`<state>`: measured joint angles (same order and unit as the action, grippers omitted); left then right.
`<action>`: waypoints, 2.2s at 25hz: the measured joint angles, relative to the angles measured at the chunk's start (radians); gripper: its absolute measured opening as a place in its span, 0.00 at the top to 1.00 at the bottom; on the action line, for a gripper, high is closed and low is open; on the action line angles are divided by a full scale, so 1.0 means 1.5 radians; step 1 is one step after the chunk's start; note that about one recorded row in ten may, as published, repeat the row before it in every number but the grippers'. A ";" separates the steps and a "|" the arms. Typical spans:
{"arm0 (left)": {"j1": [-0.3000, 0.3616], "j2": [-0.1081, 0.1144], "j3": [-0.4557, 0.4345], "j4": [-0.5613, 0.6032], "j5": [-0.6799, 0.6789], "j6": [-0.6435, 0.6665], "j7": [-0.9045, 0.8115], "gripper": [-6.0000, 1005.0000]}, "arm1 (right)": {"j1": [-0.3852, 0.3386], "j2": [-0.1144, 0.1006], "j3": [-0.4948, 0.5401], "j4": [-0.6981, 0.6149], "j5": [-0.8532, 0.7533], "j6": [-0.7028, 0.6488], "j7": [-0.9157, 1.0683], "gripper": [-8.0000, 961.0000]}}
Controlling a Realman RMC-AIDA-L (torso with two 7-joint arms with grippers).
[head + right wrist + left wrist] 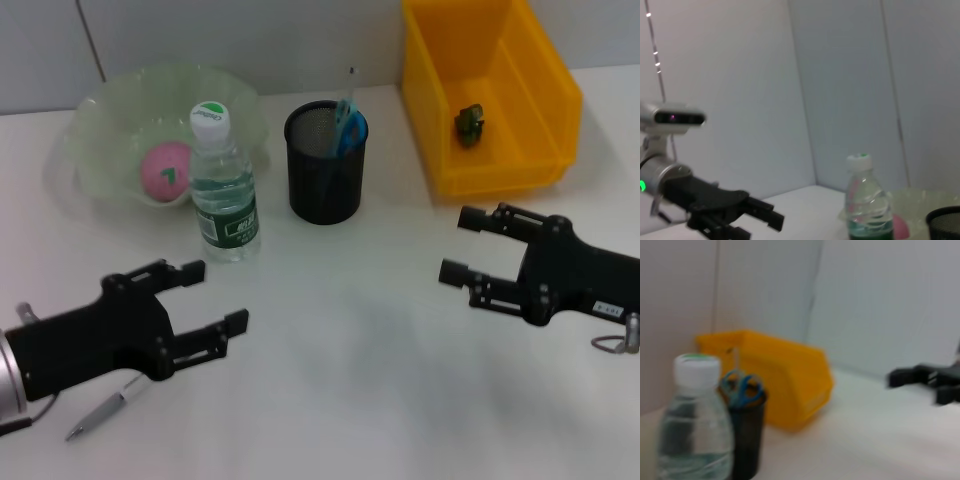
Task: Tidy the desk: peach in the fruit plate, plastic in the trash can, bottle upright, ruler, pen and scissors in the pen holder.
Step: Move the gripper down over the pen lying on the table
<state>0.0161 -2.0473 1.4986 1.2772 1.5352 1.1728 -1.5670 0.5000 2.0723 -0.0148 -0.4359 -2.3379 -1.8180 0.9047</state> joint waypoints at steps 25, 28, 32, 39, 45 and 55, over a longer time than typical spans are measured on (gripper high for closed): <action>-0.130 -0.015 0.070 0.340 0.637 0.225 -0.717 0.23 | -0.047 -0.004 -0.110 -0.083 0.082 0.001 0.048 0.24; -0.152 -0.015 0.092 0.334 0.683 0.238 -0.725 0.24 | -0.051 -0.004 -0.109 -0.086 0.085 0.005 0.049 0.24; -0.180 -0.016 0.152 0.311 0.778 0.237 -0.724 0.24 | -0.056 -0.004 -0.109 -0.085 0.086 0.008 0.045 0.24; -0.220 -0.016 0.144 0.242 0.790 0.253 -0.730 0.25 | -0.061 -0.003 -0.110 -0.080 0.087 0.016 0.033 0.24; -0.223 -0.017 0.133 0.222 0.785 0.259 -0.741 0.26 | -0.068 0.000 -0.110 -0.077 0.089 0.026 0.019 0.24; -0.233 -0.017 0.127 0.196 0.785 0.255 -0.747 0.27 | -0.068 0.000 -0.115 -0.070 0.089 0.027 0.006 0.24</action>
<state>-0.3327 -2.0724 1.6884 1.5714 2.7127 1.5547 -2.6868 0.3986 2.0726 -0.1865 -0.5411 -2.2042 -1.7781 0.9142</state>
